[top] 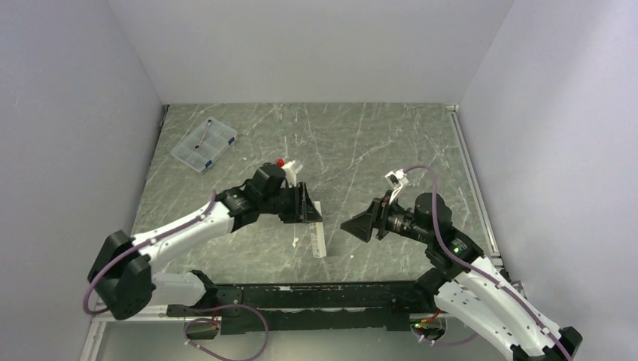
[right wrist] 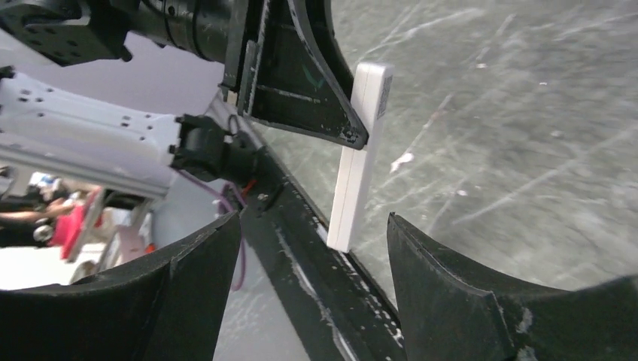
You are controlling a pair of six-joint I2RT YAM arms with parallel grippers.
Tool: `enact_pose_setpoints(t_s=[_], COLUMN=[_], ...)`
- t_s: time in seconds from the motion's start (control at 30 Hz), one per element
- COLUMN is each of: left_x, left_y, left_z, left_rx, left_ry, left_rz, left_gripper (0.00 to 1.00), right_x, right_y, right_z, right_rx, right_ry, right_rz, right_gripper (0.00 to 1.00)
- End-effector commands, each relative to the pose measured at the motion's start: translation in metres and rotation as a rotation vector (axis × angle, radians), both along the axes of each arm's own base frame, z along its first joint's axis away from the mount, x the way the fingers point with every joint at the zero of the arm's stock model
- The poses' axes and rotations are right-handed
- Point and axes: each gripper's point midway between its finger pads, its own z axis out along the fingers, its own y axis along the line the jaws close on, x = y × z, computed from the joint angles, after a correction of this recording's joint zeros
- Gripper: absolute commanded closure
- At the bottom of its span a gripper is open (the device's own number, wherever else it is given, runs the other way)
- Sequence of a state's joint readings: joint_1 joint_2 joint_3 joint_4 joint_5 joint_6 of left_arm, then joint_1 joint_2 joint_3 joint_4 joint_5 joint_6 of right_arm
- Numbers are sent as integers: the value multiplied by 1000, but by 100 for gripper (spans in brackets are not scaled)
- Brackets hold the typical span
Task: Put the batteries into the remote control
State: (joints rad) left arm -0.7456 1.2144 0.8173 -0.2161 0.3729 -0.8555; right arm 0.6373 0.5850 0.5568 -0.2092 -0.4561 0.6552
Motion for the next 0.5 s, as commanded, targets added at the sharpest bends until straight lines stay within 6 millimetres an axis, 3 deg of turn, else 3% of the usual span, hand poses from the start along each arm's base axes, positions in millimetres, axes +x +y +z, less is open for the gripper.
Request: enact_pose_setpoints(t_s=[0.0, 0.2, 0.47], left_x=[8, 14, 19], left_y=[-5, -12, -21], left_z=[-20, -57, -96], left_rx=[169, 375, 555], left_ry=[-14, 29, 81], left_rz=[5, -13, -43], left_gripper=[100, 100, 100], right_x=[9, 10, 6], right_y=[-26, -40, -43], right_z=[-1, -5, -13], right_rx=[-118, -165, -176], right_ry=[-54, -63, -54], right_rz=[-119, -176, -170], right_gripper=[26, 25, 25])
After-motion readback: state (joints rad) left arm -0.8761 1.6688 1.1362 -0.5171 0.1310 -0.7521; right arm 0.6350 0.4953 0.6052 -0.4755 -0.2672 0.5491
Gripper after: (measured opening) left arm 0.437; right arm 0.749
